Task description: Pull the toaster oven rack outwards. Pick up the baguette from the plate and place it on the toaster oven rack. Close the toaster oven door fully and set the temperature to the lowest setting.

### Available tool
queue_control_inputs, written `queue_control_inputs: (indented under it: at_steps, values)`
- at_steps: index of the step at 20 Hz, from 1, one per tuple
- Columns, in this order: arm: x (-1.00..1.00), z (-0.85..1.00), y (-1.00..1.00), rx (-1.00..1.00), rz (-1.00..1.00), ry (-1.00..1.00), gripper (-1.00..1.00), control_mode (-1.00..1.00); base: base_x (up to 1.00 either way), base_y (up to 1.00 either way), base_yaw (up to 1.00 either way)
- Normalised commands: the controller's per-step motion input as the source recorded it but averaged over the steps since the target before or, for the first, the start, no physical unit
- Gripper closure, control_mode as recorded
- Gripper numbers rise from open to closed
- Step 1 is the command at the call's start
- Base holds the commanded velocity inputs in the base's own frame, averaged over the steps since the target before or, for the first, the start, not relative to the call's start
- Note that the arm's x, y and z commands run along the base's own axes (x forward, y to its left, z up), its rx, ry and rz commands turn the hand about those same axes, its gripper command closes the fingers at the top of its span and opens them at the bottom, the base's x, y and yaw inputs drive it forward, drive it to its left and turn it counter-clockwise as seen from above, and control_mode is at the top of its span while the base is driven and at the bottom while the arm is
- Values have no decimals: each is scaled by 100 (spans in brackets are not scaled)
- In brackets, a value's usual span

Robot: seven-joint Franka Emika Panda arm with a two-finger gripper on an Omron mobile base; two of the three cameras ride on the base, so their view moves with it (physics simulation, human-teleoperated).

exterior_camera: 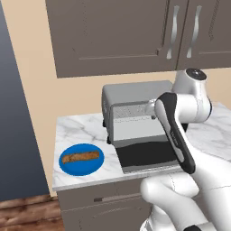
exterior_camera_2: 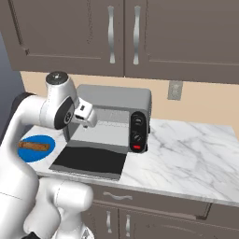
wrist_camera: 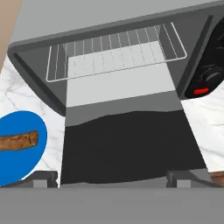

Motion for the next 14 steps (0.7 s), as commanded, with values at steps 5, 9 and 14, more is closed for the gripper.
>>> queue_control_inputs:
  at_steps: [5, 9, 14]
  values:
    - [-11, -58, 0, -6, 2, 0, -100, -100, 0, 0, 0]
    - [-2, -41, 0, -2, 3, 0, -100, -100, 0, 0, 0]
    - [0, -9, 0, 0, -3, -7, -100, -100, 0, 0, 0]
